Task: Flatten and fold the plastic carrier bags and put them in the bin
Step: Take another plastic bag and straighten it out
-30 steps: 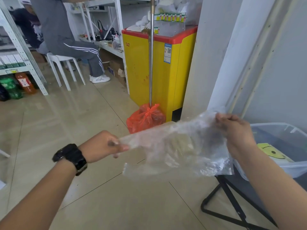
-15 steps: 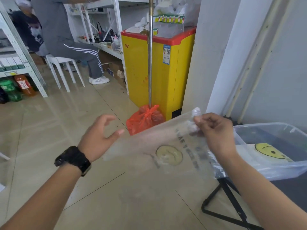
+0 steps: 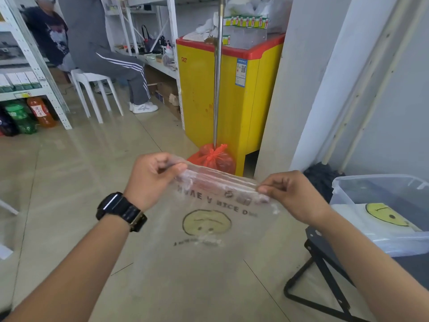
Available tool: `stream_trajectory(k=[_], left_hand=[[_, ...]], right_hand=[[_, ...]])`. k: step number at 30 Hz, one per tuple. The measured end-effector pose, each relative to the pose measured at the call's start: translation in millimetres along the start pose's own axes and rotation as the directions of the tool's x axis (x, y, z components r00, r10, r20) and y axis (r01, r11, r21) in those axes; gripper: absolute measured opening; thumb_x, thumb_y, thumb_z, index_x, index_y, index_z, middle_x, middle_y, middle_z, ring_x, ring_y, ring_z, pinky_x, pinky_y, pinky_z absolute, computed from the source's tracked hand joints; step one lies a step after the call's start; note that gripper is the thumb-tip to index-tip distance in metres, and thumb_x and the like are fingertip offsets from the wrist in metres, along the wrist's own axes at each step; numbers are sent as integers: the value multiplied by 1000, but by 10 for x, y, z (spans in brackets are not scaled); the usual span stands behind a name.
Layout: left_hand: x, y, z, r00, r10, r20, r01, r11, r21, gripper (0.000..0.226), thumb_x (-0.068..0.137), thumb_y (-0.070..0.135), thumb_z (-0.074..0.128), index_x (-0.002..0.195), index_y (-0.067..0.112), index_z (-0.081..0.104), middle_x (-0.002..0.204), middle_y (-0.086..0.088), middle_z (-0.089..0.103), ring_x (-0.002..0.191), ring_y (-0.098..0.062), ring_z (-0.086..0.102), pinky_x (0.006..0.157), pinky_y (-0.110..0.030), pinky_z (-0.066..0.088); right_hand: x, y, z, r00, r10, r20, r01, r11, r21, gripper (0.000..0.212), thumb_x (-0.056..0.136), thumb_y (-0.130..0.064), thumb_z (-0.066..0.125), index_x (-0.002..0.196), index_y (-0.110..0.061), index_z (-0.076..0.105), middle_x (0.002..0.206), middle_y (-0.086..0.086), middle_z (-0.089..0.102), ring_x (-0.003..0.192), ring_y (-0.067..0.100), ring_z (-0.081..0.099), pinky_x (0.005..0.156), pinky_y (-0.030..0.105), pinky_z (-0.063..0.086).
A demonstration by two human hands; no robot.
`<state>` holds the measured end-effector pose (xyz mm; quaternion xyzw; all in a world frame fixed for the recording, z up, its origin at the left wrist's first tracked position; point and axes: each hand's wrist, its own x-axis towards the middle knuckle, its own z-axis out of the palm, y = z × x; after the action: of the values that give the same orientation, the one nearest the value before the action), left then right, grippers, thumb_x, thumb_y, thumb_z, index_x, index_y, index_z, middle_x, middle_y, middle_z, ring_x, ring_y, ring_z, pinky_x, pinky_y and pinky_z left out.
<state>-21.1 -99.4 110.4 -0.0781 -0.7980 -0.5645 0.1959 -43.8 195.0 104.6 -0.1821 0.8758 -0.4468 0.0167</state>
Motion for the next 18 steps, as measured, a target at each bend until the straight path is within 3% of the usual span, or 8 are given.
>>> stream_trajectory(k=[4, 6, 8, 9, 12, 14, 16, 18], left_hand=[[9, -63, -105, 998, -30, -53, 29, 999, -32, 15, 86, 3, 68, 84, 16, 73, 67, 9, 75, 54, -5, 66, 51, -15, 49], [12, -71, -123, 993, -54, -103, 42, 993, -112, 10, 86, 7, 68, 88, 15, 73, 70, 8, 75, 57, -4, 66, 52, -15, 50], [5, -59, -145, 977, -147, -156, 99, 955, -280, 9, 82, 17, 71, 90, 16, 73, 75, 8, 75, 65, -3, 66, 60, -16, 52], [3, -43, -159, 966, -205, -160, 133, 919, -370, 13, 78, 22, 72, 90, 17, 73, 78, 7, 75, 70, -4, 65, 66, -17, 52], [22, -28, -227, 926, -353, -136, 232, 813, -533, 21, 73, 28, 71, 92, 17, 73, 85, 7, 75, 82, -6, 67, 87, -27, 50], [43, -71, -283, 902, -427, -67, 318, 760, -567, 33, 79, 35, 69, 105, 15, 72, 104, 0, 75, 100, -14, 69, 99, -39, 48], [29, -99, -304, 902, -410, 135, 414, 735, -537, 54, 83, 51, 63, 125, 17, 64, 127, -4, 66, 117, -21, 63, 101, -46, 46], [-17, -149, -256, 866, -385, 321, 492, 773, -400, 73, 69, 66, 71, 124, 19, 65, 127, -5, 67, 112, -22, 66, 92, -44, 51]], right_hand=[[-8, 88, -131, 999, 0, -39, -1, 1000, -9, 18, 94, -22, 64, 87, -12, 78, 78, 2, 77, 63, 13, 68, 65, 24, 55], [-28, 76, -117, 992, 23, -126, 6, 974, 227, 19, 93, -19, 65, 87, -4, 74, 75, 7, 74, 54, 4, 62, 56, 15, 50], [-46, 44, -55, 992, 70, -108, -1, 845, 534, 22, 89, -21, 68, 97, -1, 71, 87, 6, 76, 70, 8, 69, 67, 17, 54], [-48, 51, -1, 995, 74, -63, -22, 803, 596, 28, 86, -22, 71, 105, -1, 70, 98, 6, 77, 83, 12, 73, 75, 21, 57], [-59, 36, 189, 994, 109, 27, -108, 856, 506, 23, 85, -12, 73, 105, -1, 72, 99, 6, 79, 90, 11, 74, 76, 16, 54], [-32, 50, 234, 987, 159, -24, -126, 857, 500, 21, 87, -11, 72, 100, 6, 72, 95, 21, 76, 81, 19, 71, 74, 25, 58], [0, 73, 211, 977, 197, -77, -119, 812, 572, 28, 89, -17, 72, 104, 6, 70, 103, 37, 66, 81, 27, 62, 83, 51, 56], [25, 100, 165, 955, 273, -116, -128, 733, 668, 23, 91, -16, 70, 106, 1, 72, 100, 28, 72, 84, 27, 62, 83, 47, 55]])
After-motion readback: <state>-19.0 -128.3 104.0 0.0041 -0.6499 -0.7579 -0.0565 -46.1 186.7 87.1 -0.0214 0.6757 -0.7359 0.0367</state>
